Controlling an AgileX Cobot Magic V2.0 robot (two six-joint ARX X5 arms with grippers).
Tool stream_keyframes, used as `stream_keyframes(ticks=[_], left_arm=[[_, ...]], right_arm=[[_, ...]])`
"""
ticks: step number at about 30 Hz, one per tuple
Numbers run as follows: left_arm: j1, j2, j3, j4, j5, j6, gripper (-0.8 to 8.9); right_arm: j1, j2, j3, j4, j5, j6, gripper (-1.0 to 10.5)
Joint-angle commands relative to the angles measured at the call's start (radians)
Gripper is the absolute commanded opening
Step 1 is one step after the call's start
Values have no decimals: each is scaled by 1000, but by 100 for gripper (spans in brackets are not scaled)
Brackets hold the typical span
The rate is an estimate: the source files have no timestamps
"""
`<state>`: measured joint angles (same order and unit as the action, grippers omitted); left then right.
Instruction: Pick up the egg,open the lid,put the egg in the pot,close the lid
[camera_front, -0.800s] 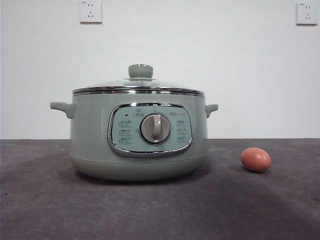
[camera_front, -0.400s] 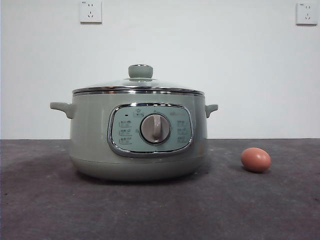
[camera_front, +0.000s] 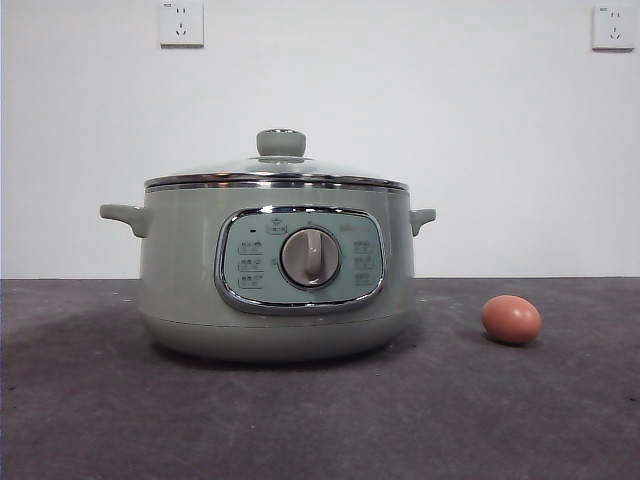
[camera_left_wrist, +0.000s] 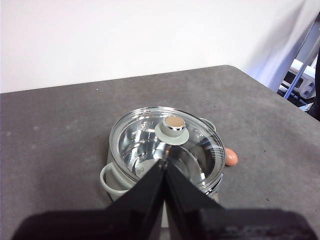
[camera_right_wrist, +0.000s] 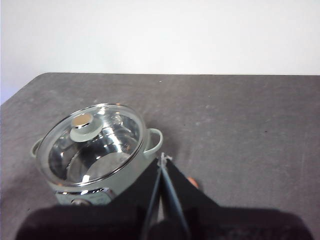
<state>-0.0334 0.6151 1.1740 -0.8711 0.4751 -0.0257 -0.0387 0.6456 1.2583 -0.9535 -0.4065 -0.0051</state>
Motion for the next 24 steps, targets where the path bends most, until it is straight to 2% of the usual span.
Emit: stream_keyframes(ticks=[1, 3, 4, 6, 7, 8, 10, 24], left_arm=[[-3, 8, 20, -3, 4, 12, 11], [-3, 10, 27, -3, 4, 11, 117], [-3, 10, 31, -3, 4, 11, 245], [-3, 10, 33, -3, 4, 8, 565], [-3, 10, 33, -3, 4, 4, 687], [-3, 10, 33, -5, 4, 3, 730], [-3, 11, 33, -6, 5, 3, 728], [-8, 45, 33, -17, 4, 3, 728]], right_arm=[[0, 0, 9, 3, -27, -26, 7], [0, 0, 10, 3, -42, -26, 23], [0, 0, 10, 3, -52, -26, 84], [0, 0, 10, 3, -63, -21, 284], [0, 0, 10, 3, -64, -17, 418], [0, 0, 10, 3, -63, -13, 557], [0, 0, 10, 3, -62, 0, 717], [0, 31, 10, -24, -66, 2, 724]])
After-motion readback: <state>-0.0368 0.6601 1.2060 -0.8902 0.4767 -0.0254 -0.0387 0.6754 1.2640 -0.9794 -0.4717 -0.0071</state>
